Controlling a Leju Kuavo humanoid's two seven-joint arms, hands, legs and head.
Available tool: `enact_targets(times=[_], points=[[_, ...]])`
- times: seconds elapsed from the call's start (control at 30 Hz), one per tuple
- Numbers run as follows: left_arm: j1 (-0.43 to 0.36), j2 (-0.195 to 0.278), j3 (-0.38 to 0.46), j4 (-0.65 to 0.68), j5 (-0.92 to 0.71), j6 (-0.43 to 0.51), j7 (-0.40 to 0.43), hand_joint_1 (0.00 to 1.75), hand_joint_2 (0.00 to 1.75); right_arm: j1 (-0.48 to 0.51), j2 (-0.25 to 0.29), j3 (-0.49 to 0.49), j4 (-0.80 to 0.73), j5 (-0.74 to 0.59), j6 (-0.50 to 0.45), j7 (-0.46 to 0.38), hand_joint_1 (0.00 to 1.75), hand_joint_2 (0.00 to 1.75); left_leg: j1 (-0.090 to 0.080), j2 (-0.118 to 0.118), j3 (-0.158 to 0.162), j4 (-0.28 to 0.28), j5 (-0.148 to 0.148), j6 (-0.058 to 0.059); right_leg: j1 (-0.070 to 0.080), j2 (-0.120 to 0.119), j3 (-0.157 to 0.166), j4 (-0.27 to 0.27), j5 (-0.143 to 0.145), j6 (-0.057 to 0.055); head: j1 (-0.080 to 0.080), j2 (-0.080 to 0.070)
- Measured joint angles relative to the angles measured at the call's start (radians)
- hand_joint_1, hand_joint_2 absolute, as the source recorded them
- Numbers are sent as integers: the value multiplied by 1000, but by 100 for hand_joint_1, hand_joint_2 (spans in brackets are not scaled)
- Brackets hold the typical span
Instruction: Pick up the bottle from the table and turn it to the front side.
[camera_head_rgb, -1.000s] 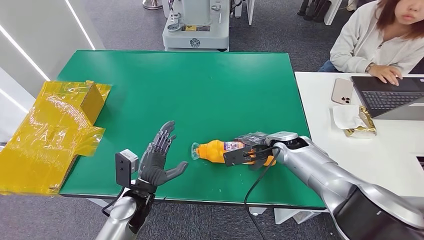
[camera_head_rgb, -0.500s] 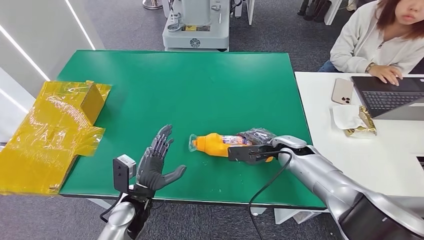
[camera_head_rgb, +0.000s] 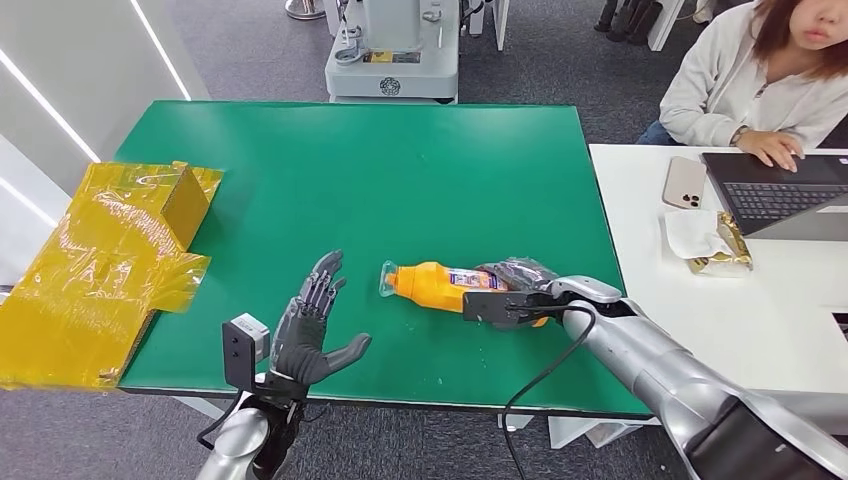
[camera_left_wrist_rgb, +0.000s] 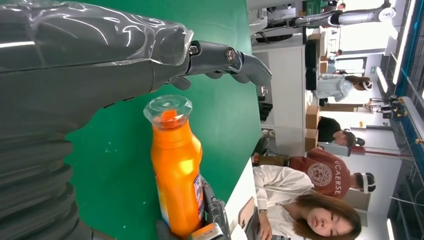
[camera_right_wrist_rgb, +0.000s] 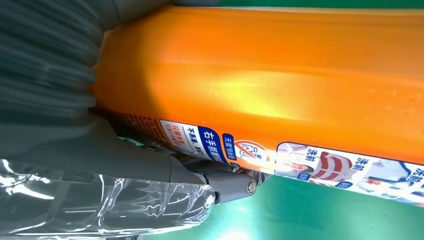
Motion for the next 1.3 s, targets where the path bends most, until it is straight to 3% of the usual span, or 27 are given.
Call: enact_targets(times=[0.13,0.23,0.5,0.67,0.83,1.3], points=[[0,0,2,0,-1,0,0,0,175,3,-2,-3,-2,-12,-5,-5,175,175,0,0,0,0,0,0,0,0,0,0,0,0,0,0],[4,-1,4,-4,-7,5,0,0,175,44,-17,-38,-32,-92,-44,-46,175,175,0,-1,0,0,0,0,0,-1,0,0,0,0,0,0],[18,0,14,-18,-19,25,-12,0,175,315,-70,-279,-281,-224,-142,-146,175,175,0,-2,-1,-1,-1,0,0,-2,0,-1,-2,0,0,0],[6,2,22,-17,-31,42,-31,0,175,533,-43,-440,-440,-363,-211,-226,175,175,0,-5,-3,-1,-1,0,0,-5,0,-1,-3,1,0,0],[-19,4,28,-7,-35,33,-45,0,175,677,-14,-558,-583,-391,-234,-232,175,175,0,-3,-3,-1,-2,0,0,-3,-1,0,-3,1,0,0],[-67,5,28,4,-36,21,-49,0,175,754,27,-671,-695,-378,-245,-244,175,175,0,-3,-3,-1,-1,0,0,-3,-1,0,-3,1,0,0]])
